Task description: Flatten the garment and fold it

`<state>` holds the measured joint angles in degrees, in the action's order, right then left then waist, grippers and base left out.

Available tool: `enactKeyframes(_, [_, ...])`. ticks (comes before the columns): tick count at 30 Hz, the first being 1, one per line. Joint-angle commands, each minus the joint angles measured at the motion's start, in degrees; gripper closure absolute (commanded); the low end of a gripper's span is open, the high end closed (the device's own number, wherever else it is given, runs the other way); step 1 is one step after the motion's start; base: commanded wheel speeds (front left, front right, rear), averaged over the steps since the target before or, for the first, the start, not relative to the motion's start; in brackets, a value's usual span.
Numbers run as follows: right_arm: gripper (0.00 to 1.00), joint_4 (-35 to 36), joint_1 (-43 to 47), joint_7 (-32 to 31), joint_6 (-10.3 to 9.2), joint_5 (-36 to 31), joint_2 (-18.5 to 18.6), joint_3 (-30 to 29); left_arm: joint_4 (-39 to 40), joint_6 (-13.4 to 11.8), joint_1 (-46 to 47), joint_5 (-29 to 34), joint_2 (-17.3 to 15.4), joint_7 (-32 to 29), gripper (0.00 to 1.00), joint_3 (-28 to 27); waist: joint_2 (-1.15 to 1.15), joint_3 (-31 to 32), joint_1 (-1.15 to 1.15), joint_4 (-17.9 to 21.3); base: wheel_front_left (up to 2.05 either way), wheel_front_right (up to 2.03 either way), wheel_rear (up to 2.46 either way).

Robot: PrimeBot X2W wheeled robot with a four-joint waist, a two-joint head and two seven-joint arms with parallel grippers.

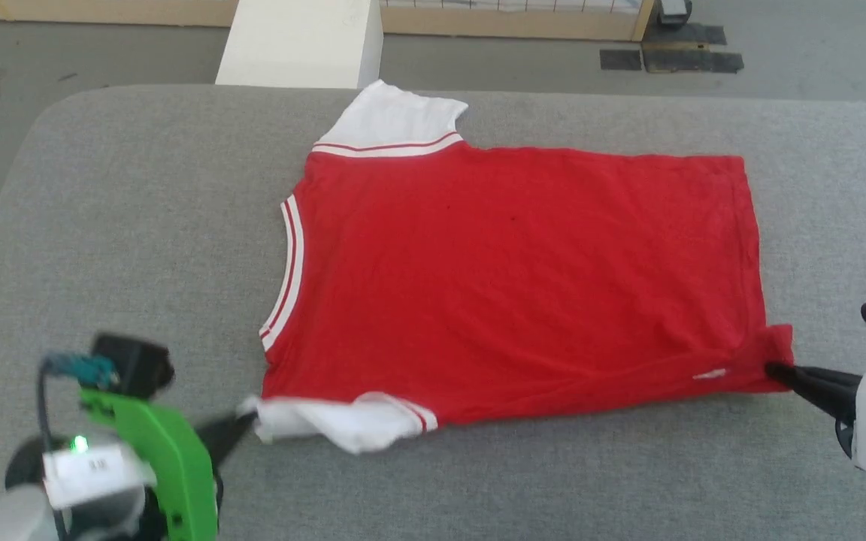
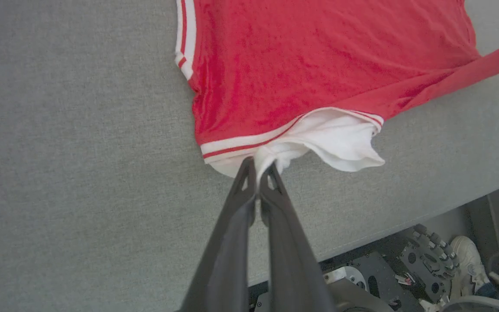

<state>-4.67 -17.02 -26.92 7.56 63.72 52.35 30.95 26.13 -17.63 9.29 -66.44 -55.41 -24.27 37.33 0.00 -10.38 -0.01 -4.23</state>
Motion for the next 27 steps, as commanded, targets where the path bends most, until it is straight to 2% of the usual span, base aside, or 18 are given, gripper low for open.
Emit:
enactKeyframes(1, [1.00, 0.4, 0.9, -0.2, -0.08, -0.5, -0.8, -1.2, -0.7, 0.1, 2.6, 0.6, 1.1, 1.0, 1.00, -1.2, 0.00, -0.9, 0.01, 0.4, 0.00, 0.00, 0.00])
enactKeyframes(7, [1.00, 2.2, 1.1, -1.9, -0.08, -3.7, -4.0, -6.0, -3.9, 0.5, 10.3, 2.6, 5.1, 3.7, 1.00, -3.9, 0.00, -2.8, 0.01, 1.7, 0.00, 0.00, 0.00])
enactKeyframes(15, [1.00, 3.4, -0.5, -4.7, -0.08, -10.0, -8.1, -10.3, -10.2, 2.1, 18.9, 5.8, 9.3, 3.2, 1.00, -2.8, 0.00, -6.0, 0.01, 3.0, 0.00, 0.00, 0.00])
enactKeyframes(27, [1.00, 1.0, -5.5, -9.7, -0.08, -18.2, -13.5, -12.9, -24.3, 4.7, 28.0, 12.1, 12.1, 0.0, 1.00, 2.0, 0.00, -10.8, 0.01, 3.9, 0.00, 0.00, 0.00])
